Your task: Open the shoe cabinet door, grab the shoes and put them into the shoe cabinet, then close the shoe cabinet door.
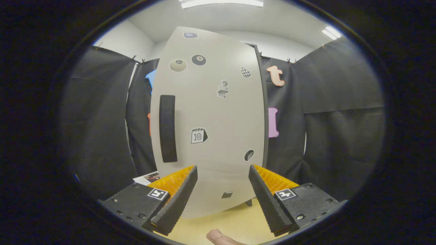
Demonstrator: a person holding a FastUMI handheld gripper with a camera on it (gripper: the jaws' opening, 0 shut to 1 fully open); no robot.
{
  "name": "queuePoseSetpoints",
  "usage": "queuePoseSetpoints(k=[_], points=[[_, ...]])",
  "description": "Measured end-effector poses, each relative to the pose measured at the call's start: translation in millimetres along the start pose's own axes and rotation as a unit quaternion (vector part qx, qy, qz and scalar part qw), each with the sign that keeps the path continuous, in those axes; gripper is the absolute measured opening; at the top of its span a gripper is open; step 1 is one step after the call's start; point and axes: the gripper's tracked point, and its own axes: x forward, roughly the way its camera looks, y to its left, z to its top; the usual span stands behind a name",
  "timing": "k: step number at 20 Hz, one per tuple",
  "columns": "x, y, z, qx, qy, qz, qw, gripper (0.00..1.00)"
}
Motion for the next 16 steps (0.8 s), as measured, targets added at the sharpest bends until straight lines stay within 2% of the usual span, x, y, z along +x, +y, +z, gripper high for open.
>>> queuePoseSetpoints(k=[4, 7, 10, 16], points=[[-34, -6, -5, 0.040, -0.006, 0.015, 0.999, 0.99], [-56, -20, 1, 0.026, -0.022, 0.000, 0.999, 0.98], [-79, -13, 4, 0.013, -0.039, 0.008, 0.999, 1.00], [-97, -28, 2, -0.002, -0.045, -0.015, 0.999, 1.00]])
